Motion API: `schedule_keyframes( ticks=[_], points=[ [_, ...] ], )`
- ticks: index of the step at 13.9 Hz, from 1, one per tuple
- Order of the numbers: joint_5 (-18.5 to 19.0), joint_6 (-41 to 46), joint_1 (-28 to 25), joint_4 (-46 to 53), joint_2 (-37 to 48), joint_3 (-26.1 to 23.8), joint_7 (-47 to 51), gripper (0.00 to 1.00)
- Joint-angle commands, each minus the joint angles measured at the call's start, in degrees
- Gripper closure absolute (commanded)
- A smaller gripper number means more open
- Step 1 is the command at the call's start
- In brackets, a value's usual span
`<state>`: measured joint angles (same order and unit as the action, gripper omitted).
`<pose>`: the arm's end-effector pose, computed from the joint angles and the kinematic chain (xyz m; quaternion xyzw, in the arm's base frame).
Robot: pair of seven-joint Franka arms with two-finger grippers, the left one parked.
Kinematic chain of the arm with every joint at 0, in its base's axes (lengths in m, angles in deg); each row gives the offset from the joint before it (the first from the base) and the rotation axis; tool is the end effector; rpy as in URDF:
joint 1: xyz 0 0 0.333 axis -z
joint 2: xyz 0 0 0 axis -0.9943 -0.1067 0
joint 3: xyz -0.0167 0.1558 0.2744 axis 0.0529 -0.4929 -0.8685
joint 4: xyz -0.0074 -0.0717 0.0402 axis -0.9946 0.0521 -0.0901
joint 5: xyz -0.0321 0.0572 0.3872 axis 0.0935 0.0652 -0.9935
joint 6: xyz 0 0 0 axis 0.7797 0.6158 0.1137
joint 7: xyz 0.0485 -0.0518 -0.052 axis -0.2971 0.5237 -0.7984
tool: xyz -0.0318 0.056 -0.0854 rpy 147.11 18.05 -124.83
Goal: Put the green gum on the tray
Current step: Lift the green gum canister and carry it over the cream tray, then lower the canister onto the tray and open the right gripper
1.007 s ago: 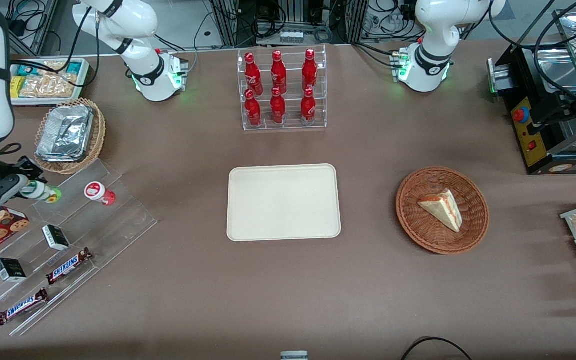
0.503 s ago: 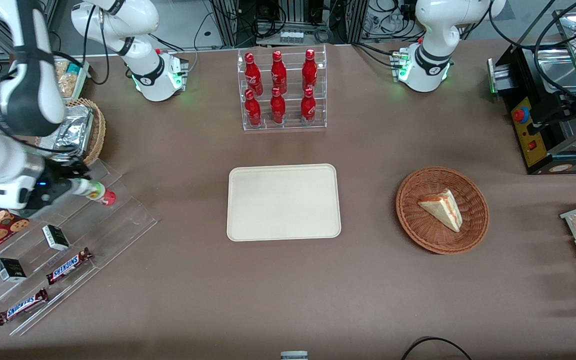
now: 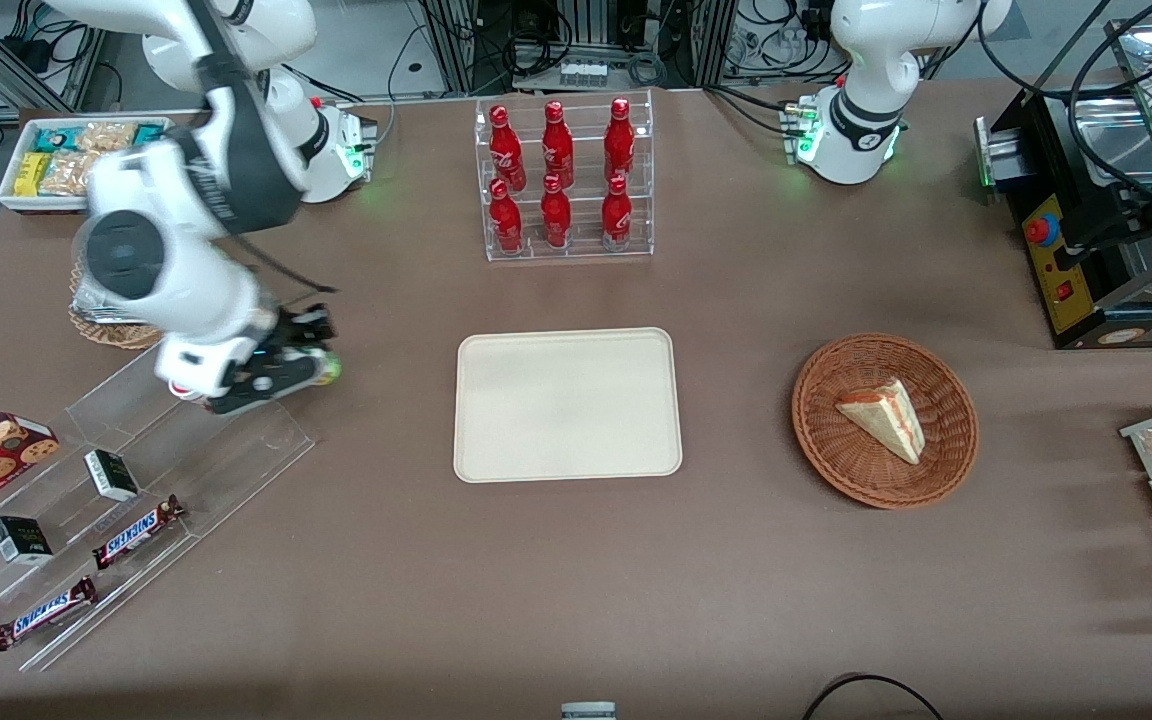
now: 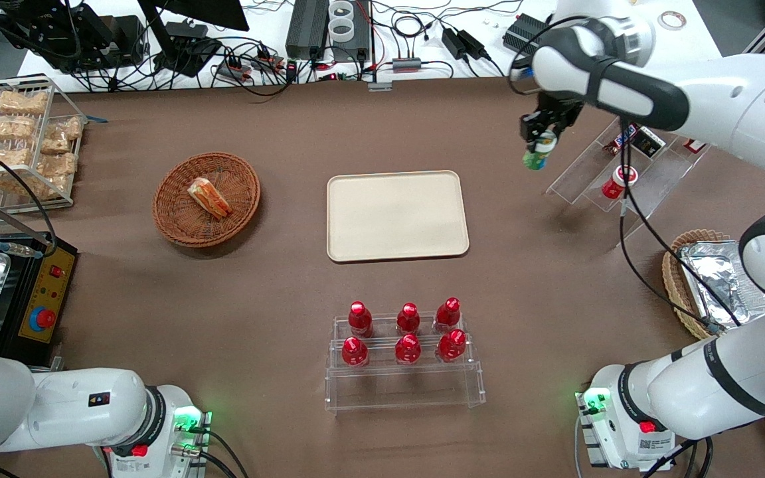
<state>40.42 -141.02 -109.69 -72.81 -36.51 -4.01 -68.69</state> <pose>0.5421 0.1934 0.4447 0.9849 0.1551 -0.0750 0.0147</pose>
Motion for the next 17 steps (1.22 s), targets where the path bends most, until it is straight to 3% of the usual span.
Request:
schedule_keyframes(
  ticks=[1,3,6,10,17],
  points=[
    [-1.1,-0.3,-5.8,6.6,-6.2,0.7,12.1,1.00],
    [-2.2,-1.6,-9.2,10.1,-10.2,0.7,20.3,1.00],
    [-8.4,-6.7,-13.0,12.7,-14.7,0.8,30.8,1.00],
    [-8.2,-11.0,-17.9,17.8,-21.5,0.8,38.9,1.00],
    [-7.9,-17.4,-20.9,19.2,-27.3,0.9,44.0,1.00]
  ],
)
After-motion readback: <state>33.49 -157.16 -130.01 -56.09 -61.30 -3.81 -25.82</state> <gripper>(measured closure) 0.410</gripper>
